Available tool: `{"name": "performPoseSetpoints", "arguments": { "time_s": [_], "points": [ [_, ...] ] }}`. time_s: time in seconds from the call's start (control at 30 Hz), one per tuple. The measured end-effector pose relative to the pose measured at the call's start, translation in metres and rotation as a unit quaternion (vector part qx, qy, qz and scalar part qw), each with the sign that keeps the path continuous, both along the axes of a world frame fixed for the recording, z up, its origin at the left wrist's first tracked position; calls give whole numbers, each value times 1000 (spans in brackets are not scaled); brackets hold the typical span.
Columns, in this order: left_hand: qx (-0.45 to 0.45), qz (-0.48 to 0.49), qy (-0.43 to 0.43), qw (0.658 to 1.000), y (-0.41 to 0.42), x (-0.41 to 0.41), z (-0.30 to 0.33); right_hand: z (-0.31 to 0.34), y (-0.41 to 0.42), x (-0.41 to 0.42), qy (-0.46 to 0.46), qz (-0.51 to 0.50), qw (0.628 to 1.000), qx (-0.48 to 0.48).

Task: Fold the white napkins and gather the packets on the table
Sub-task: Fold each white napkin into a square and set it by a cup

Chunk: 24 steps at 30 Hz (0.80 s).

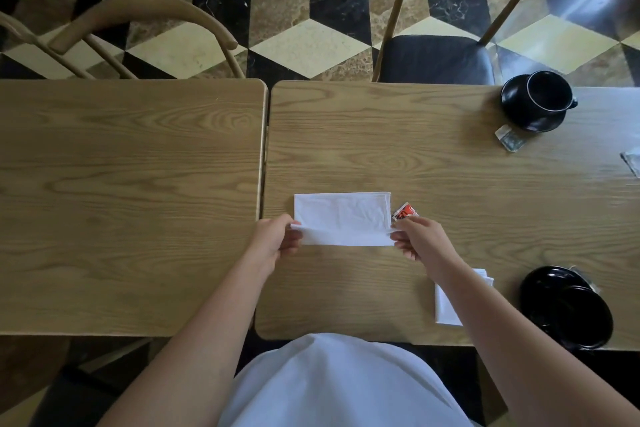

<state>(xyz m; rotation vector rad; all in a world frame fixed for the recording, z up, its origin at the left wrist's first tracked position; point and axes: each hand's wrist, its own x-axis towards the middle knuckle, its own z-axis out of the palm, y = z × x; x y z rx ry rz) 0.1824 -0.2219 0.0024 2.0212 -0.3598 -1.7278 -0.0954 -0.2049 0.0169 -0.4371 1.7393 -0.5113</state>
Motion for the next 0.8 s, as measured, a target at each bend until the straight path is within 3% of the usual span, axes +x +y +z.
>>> {"name": "performPoseSetpoints", "arguments": {
  "time_s": [0.6,0.7,0.8],
  "points": [
    [70,-44,-51,995,-75,-5,-40,-51,-89,1,7,-20,997,76],
    [35,-48,-81,995,-71,-9,-40,-48,-87,5,65,12,996,58],
    [-61,-112,-183,975,-58,-16,-35,-35,-73,17,186,78,979,-9]
  ]
}}
